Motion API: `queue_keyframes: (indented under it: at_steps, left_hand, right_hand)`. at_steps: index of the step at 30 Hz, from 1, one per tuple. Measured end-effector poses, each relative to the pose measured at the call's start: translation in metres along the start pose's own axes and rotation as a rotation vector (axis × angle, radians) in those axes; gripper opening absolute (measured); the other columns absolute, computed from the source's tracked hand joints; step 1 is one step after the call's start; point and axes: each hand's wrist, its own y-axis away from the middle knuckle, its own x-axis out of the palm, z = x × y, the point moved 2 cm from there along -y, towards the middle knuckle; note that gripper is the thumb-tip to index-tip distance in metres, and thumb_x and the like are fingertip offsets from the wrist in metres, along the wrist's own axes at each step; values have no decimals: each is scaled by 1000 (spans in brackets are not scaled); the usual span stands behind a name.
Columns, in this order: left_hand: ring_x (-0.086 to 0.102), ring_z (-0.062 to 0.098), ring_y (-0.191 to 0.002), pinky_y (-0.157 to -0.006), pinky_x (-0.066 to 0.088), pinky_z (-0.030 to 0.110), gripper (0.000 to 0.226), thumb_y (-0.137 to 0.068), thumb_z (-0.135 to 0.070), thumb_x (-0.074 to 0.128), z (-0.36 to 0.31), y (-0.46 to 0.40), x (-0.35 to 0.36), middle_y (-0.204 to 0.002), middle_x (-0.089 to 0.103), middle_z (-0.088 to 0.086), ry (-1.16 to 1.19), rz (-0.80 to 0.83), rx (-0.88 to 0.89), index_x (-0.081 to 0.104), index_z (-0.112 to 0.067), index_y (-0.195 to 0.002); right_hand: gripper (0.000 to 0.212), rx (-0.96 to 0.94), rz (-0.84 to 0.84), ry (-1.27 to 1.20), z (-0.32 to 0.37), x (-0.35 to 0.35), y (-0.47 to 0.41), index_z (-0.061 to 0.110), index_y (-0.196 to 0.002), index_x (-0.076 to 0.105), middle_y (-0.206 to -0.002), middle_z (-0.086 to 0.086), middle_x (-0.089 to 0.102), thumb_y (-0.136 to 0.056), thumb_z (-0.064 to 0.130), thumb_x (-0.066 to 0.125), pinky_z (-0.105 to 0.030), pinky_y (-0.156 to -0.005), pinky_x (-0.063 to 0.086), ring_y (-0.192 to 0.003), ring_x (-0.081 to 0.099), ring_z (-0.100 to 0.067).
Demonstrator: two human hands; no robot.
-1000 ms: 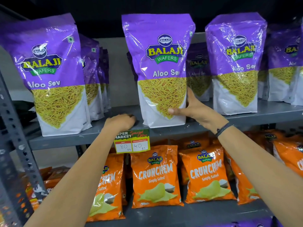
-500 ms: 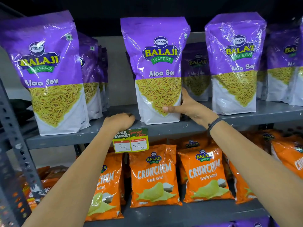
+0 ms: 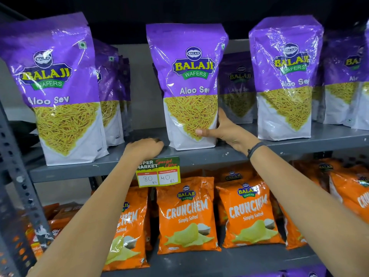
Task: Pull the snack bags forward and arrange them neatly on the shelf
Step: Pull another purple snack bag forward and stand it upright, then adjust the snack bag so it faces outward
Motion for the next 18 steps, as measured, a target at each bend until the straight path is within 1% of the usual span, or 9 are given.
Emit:
queue_keyframes:
  at_steps: [3, 5, 6, 8, 11, 12, 14, 15, 18]
  left_hand:
    - [49, 33, -124, -106, 38, 51, 73, -73, -44, 12, -2, 5, -2, -143, 50, 11, 95, -28, -38, 50, -17, -128]
    - [52, 34, -120, -104, 39, 51, 60, -83, -44, 19, -4, 12, -5, -140, 52, 13, 219, -79, -84, 50, -18, -127]
    - [52, 34, -118, -103, 40, 50, 53, -88, -42, 23, -6, 17, -8, -138, 54, 15, 304, -125, -99, 50, -17, -126]
    - [51, 34, -120, -101, 40, 43, 46, -94, -39, 29, -11, 24, -12, -139, 53, 18, 497, -230, -99, 50, -15, -128]
    - [37, 28, -139, -107, 30, 36, 61, -95, -46, 36, -17, 37, -21, -154, 38, 11, 783, -322, -37, 34, -12, -145]
    - [32, 25, -143, -112, 26, 36, 72, -90, -54, 40, -18, 40, -23, -157, 32, 7, 854, -324, -11, 26, -14, -149]
    - [30, 22, -145, -117, 24, 38, 100, -74, -70, 50, -26, 44, -28, -159, 27, 2, 965, -328, 53, 12, -22, -152]
    - [27, 21, -146, -118, 23, 39, 106, -70, -69, 57, -33, 44, -29, -161, 23, 1, 1017, -336, 67, 4, -26, -152]
    - [19, 18, -148, -115, 21, 31, 113, -77, -37, 71, -59, 38, -28, -163, 11, -2, 1145, -353, 90, -16, -27, -149]
  right_hand:
    - [127, -20, -1, -35, -2, -2, 0, 23, -146, 20, -145, 4, 42, -43, 51, 88, -37, -114, 32, -135, 38, -14]
    - [134, -4, -62, -73, -1, -4, 3, 34, -150, 7, -156, -1, 30, -45, 57, 87, -44, -115, 30, -142, 32, -18]
    - [132, 0, -117, -87, -1, -6, 5, 37, -150, 3, -157, -4, 29, -49, 56, 86, -45, -115, 31, -142, 32, -21]
    - [114, -46, -259, -87, 1, -10, 14, 28, -151, 6, -153, -13, 34, -66, 43, 81, -39, -110, 36, -138, 38, -23]
    - [82, -185, -470, -15, 0, -18, 30, 20, -146, 28, -137, -9, 47, -78, 27, 75, -21, -94, 46, -124, 48, -18]
    - [74, -235, -524, 33, 1, -21, 36, 18, -142, 35, -132, -6, 50, -79, 25, 74, -20, -92, 48, -120, 50, -16]
    - [62, -325, -641, 213, -1, -28, 45, 15, -135, 45, -128, -7, 53, -81, 27, 72, -28, -96, 48, -116, 52, -15]
    - [59, -367, -703, 311, -1, -32, 49, 14, -133, 48, -129, -9, 54, -81, 30, 71, -29, -99, 45, -117, 51, -16]
    - [59, -475, -895, 551, -2, -49, 59, 8, -131, 49, -129, -17, 53, -82, 35, 68, -27, -102, 36, -122, 48, -28]
